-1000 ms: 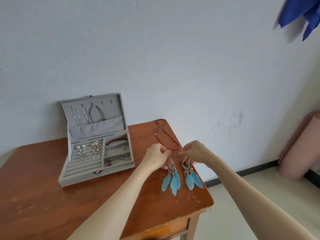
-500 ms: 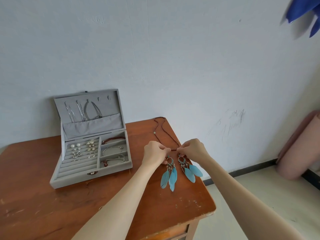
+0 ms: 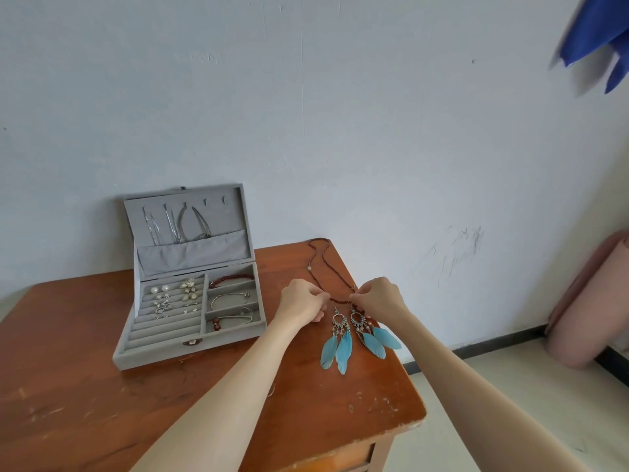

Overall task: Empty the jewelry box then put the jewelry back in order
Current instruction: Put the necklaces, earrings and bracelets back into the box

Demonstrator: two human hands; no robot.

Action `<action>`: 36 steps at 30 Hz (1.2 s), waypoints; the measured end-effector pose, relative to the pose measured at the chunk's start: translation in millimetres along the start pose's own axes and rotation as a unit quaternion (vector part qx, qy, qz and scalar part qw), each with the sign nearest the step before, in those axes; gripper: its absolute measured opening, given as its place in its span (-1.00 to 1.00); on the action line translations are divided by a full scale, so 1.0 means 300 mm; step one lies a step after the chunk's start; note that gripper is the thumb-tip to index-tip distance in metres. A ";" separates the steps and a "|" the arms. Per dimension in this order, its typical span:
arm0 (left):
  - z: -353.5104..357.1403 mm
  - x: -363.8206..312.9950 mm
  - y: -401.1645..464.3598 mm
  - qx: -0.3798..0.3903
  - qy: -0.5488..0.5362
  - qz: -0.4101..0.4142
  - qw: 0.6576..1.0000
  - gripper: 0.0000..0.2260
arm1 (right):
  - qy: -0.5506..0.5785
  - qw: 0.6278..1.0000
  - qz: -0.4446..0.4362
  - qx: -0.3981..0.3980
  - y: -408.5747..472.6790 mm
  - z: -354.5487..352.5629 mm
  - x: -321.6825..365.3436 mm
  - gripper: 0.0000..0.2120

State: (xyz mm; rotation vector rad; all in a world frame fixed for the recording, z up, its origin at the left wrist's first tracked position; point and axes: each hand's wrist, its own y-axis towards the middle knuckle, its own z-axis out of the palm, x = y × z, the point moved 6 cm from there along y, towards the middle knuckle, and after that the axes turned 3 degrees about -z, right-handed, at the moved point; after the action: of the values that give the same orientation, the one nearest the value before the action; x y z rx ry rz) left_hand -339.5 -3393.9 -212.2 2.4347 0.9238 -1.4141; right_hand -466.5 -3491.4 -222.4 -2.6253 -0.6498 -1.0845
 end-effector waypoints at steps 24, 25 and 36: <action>-0.325 0.295 -0.417 0.015 0.247 0.021 0.969 -0.91 | -0.114 0.957 -0.241 0.110 -0.483 0.264 0.295 -0.81; -0.328 0.301 -0.419 0.011 0.249 0.016 0.968 -0.91 | -0.119 0.955 -0.248 0.109 -0.488 0.272 0.294 -0.81; -0.279 0.288 -0.453 -0.016 0.276 0.108 0.955 -0.92 | -0.192 0.916 -0.349 0.056 -0.545 0.279 0.248 -0.73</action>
State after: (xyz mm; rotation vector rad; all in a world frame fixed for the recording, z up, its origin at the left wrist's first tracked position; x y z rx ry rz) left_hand -328.8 -3213.0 -219.2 2.8531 0.7255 -0.6429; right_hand -447.1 -3294.3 -221.5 -2.5640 -1.7706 -0.6155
